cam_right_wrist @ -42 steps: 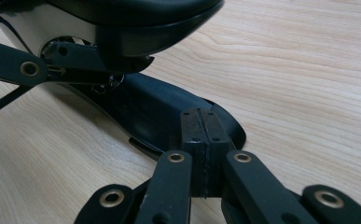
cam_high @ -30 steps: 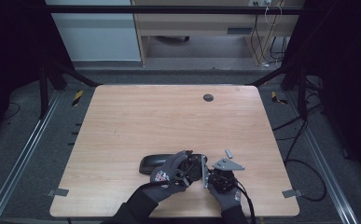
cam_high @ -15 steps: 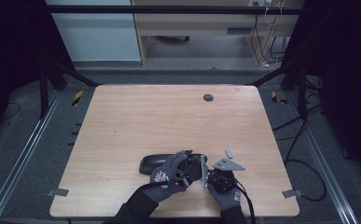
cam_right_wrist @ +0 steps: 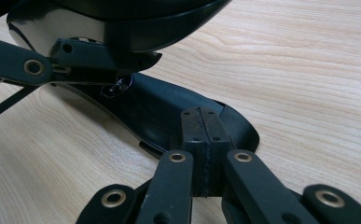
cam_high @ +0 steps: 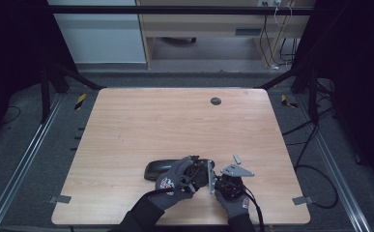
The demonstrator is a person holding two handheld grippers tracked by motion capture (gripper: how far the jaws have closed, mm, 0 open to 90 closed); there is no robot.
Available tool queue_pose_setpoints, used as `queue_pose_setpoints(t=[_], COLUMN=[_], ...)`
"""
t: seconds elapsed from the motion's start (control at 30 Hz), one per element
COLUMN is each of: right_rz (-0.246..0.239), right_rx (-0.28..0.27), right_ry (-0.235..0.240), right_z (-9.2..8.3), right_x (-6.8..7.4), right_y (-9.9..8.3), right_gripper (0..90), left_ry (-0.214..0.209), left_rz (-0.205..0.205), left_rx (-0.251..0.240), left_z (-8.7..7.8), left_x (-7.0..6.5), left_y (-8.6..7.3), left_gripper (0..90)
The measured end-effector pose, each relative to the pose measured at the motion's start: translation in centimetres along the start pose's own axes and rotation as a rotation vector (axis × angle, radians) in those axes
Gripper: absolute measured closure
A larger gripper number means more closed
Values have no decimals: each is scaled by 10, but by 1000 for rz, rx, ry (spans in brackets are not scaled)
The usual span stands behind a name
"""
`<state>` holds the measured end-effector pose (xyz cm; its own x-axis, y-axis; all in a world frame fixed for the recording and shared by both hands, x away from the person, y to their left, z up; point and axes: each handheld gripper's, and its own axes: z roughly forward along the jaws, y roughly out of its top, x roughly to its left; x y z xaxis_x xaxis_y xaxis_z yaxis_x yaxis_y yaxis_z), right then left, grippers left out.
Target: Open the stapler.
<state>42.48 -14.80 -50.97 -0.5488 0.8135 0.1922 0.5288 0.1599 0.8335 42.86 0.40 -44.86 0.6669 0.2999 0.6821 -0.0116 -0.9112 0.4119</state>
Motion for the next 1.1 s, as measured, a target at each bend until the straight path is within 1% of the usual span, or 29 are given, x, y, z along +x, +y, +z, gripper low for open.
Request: queue_pose_setpoints(t=[0.13,0.2,0.27,0.53,0.63,0.77,0.97,1.07,1.1], right_rz=[0,0,-7,-2,-1,-1,-3,-5,-6], right_rx=[2,1,0,1,1,2,2,0,0], right_ry=[1,1,-1,3,5,4,3,3,2], right_z=[0,0,0,0,0,0,0,0,0], right_x=[0,0,0,0,-1,0,0,0,0], right_y=[0,0,0,0,0,0,0,0,0], right_gripper=[900,900,900,900,900,900,900,900,900], left_ry=[-1,-2,-5,-3,2,-5,-6,-4,1], left_rz=[-2,4,5,5,0,-13,-13,-2,12], left_rx=[-3,2,4,6,0,-6,-8,-1,6], left_z=[0,-1,-1,-1,-1,-1,-2,-2,-2], left_x=[0,1,1,1,0,1,1,1,0], left_y=[0,-1,0,0,-1,-1,-1,-1,-1], left_gripper=[490,490,490,490,490,489,489,491,491])
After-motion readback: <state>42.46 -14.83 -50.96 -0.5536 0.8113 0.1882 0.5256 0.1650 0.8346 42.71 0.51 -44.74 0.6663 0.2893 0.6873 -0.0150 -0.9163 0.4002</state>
